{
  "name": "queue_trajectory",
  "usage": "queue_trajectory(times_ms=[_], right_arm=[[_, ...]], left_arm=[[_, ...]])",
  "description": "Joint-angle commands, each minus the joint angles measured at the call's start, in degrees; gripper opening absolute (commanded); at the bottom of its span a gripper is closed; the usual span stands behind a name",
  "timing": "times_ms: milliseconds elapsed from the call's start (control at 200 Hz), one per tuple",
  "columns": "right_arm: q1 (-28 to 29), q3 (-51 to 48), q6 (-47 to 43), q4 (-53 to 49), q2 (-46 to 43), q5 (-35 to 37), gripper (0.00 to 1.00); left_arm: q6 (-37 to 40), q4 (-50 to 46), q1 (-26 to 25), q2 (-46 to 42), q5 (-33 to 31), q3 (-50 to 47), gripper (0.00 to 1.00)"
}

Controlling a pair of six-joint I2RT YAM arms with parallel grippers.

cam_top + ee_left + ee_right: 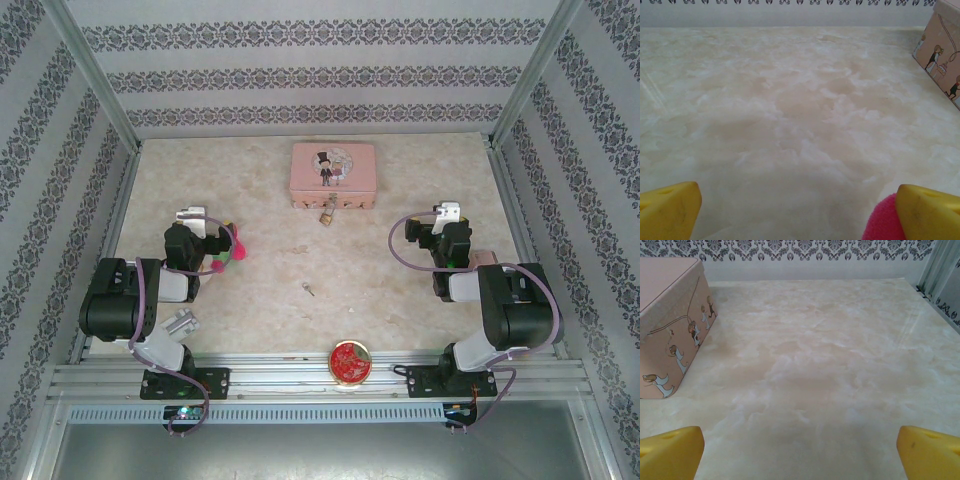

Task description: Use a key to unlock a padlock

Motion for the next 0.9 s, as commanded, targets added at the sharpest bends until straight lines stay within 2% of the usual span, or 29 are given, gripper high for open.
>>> queue_trajectory(times_ms=[0, 770, 894], right_arm=[[0.15, 0.91, 0.09, 0.34, -0.55, 0.02, 0.98], [0.17, 0.82, 0.01, 0.43, -0.6, -0.03, 0.98], [0.25, 0.74, -0.07, 0.6, -0.66, 0.08, 0.98]], left_arm=[[0.58, -1.54, -0.59, -0.84, -0.38, 0.74, 0.99], [0.58, -1.47, -0.59, -0.8, -0.25, 0.74, 0.99], [0.01, -1.51, -0.59, -1.7, -1.75, 0.49, 0.99]])
